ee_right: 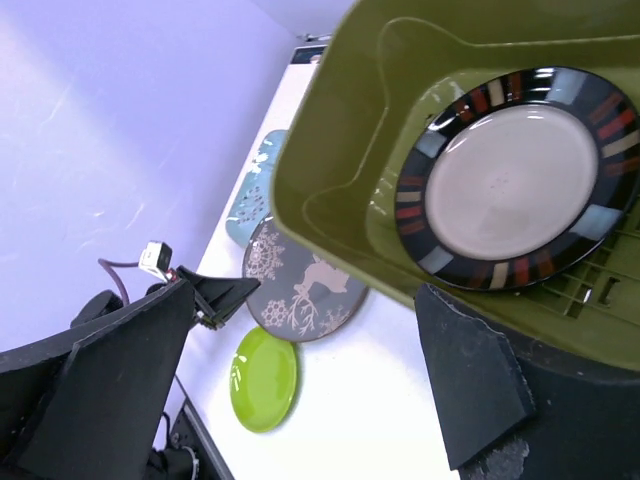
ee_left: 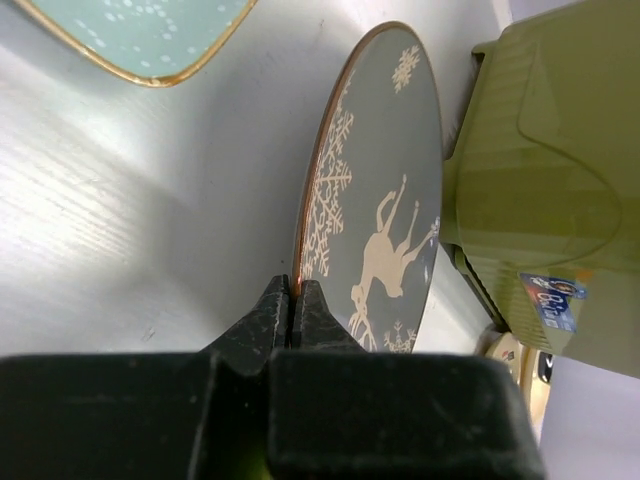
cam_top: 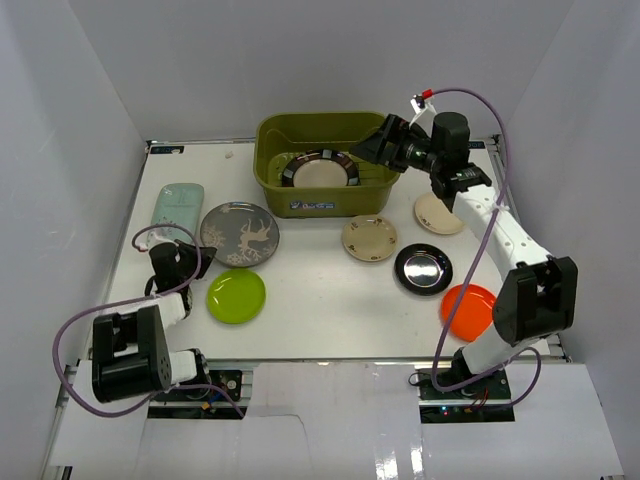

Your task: Place the plates into the plastic bin on the countertop

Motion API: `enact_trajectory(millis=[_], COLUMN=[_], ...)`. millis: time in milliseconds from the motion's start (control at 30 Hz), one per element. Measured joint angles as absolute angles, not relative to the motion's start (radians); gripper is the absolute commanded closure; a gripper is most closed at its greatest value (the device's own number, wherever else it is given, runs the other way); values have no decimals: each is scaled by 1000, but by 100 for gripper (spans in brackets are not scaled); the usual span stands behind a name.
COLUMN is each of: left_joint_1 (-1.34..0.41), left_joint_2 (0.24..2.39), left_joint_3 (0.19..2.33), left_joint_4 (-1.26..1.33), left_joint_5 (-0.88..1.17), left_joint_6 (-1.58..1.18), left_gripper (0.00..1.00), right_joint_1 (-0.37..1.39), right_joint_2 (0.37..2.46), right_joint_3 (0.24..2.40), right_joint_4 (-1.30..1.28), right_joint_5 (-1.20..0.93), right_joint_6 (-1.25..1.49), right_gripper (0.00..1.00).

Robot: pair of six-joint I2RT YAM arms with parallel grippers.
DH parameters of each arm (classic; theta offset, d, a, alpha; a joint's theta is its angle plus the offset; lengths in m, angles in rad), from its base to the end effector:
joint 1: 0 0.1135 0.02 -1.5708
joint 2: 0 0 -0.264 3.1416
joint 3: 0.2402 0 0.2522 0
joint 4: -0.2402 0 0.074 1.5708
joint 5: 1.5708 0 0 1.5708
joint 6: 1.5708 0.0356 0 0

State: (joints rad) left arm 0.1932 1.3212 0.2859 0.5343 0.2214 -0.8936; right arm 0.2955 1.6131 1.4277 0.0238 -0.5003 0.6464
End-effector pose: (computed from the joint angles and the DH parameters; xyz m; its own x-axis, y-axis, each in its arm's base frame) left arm 0.2240 0.0359 0.1370 -0.2967 -0.8328 -0.4674 -0.3663 0.5513 -0.7496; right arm 0.3651 0.1290 0.3741 -0.5496 0.3852 -0.7414 -0.4728 0.5882 0.6561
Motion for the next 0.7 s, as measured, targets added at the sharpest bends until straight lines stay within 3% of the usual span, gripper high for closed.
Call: enact_trajectory(millis=[367,700], left_joint_1=[194,194], left_joint_2=[986,841], left_joint_3=[392,425], left_joint_4=[155,-62], left_joint_5=[213,534], left_joint_6=[-811,-808], left_gripper=[100,100], right_joint_1=[451,546], right_joint_2=[1368,1291], right_joint_3=[1117,841], right_joint_4=[70,132], right_joint_5=[-538,-515], right_joint_6=[630,648], right_gripper=[10,10])
